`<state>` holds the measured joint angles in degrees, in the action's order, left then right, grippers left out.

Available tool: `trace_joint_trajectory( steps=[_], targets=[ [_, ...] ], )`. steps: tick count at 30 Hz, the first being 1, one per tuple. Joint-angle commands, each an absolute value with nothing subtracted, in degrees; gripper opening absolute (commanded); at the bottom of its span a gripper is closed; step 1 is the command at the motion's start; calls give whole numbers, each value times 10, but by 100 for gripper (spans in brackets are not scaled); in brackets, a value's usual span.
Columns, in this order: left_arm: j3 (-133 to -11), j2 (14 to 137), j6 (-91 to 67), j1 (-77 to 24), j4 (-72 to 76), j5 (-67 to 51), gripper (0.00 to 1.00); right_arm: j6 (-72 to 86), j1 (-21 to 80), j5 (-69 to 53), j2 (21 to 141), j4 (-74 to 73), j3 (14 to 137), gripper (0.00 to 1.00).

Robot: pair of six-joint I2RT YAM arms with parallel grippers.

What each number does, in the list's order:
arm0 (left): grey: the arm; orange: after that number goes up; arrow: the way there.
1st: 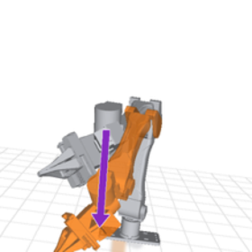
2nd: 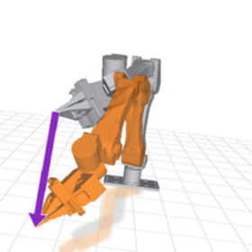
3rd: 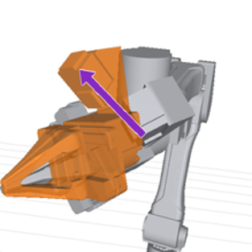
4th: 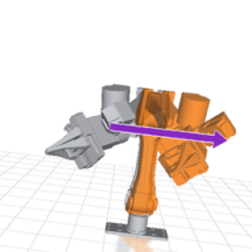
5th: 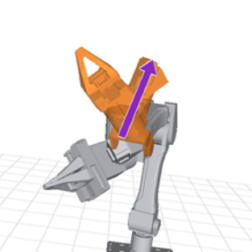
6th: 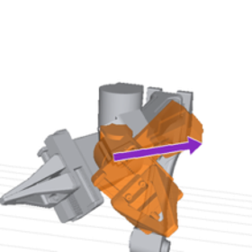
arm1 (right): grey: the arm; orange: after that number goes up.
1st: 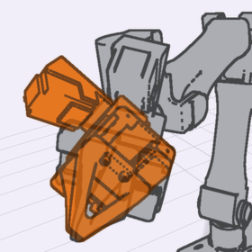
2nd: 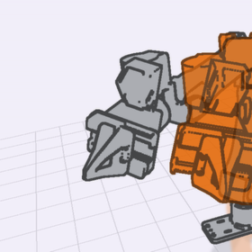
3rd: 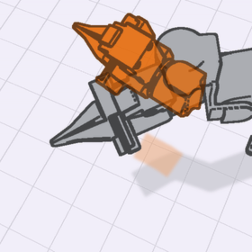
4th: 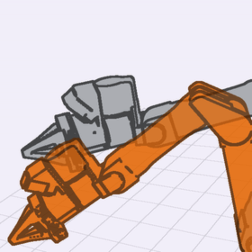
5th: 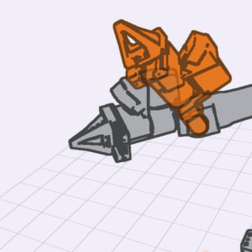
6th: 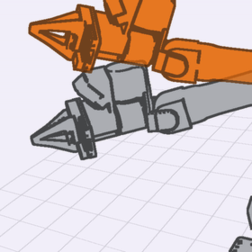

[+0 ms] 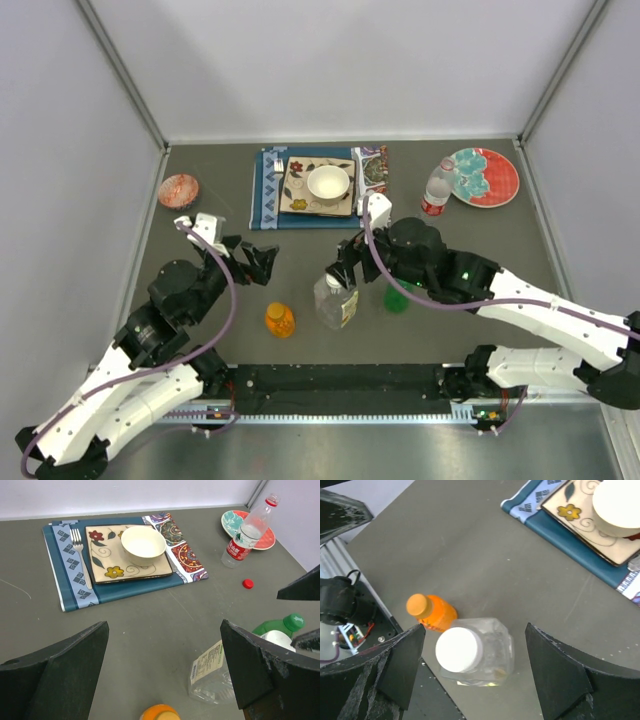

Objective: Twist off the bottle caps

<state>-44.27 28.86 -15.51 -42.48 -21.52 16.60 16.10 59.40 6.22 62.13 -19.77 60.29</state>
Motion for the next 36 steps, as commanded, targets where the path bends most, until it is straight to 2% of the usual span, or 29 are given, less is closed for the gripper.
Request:
trace_joint_trajectory(
  steps=[1,10,16,19,25,32,33,34,36],
  targets=[
    [-459,275,-156,-425,-212,177,99,180,627,68,634,-155,606,82],
    [-450,261,-163,-425,-222,171,99,204,649,115,645,-150,570,80],
    [-444,265,-168,-426,-222,165,99,209,650,127,638,-148,553,72],
    [-442,266,-170,-425,-220,161,99,211,650,130,637,-148,549,64],
    [-441,272,-168,-425,-218,157,99,207,649,131,625,-148,551,36],
    [-453,278,-154,-425,-207,151,99,188,649,166,587,-168,589,15],
    [-461,279,-151,-425,-204,149,99,177,649,189,586,-173,607,10],
    [-465,280,-144,-425,-200,138,99,167,646,192,584,-177,618,0],
    [-485,288,-131,-425,-190,115,99,150,630,166,584,-192,651,0]
  ],
)
